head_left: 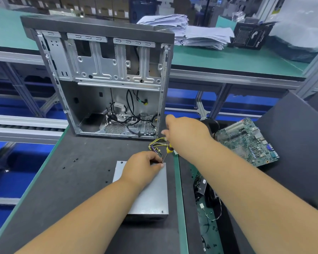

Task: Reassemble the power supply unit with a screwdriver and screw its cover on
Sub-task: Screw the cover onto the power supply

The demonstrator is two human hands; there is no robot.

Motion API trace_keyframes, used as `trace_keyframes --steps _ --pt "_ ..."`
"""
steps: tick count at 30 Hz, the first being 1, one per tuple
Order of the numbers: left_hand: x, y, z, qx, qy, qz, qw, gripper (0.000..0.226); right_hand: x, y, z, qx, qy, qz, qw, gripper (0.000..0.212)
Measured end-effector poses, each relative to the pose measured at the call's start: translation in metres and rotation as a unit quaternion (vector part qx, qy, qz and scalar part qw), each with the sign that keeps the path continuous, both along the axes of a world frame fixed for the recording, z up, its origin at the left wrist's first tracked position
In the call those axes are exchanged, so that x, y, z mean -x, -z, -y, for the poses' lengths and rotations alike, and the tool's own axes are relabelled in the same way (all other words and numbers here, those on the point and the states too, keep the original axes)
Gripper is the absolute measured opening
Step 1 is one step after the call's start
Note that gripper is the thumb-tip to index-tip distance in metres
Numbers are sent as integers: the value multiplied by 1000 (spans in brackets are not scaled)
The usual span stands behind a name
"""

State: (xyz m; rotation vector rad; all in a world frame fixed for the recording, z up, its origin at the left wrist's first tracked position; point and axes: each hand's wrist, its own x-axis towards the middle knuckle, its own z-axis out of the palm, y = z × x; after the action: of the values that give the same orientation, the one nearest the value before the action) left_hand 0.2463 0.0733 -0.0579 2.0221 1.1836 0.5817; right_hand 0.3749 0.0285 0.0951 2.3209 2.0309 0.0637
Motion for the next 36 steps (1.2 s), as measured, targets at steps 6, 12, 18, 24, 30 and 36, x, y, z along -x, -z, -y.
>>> trace_keyframes --steps 6,12,18,24,30,36 --pt "1 -1 1 -3 -1 -2 1000 12 -4 -4 1 48 -16 -172 984 27" --pt "0 0 0 -7 4 -2 1000 11 4 8 0 -26 27 2 999 29" --pt "1 1 0 -5 -1 -2 1000 14 -5 -3 1 8 -49 -107 993 20" --pt "1 0 0 -4 3 -3 1000 12 -3 7 2 0 -6 -150 989 20" --pt "1 0 0 -2 2 -4 1000 15 2 5 0 -36 6 12 999 29" --pt "0 0 1 -1 -1 1 1000 14 -5 0 7 29 -47 -176 983 23"
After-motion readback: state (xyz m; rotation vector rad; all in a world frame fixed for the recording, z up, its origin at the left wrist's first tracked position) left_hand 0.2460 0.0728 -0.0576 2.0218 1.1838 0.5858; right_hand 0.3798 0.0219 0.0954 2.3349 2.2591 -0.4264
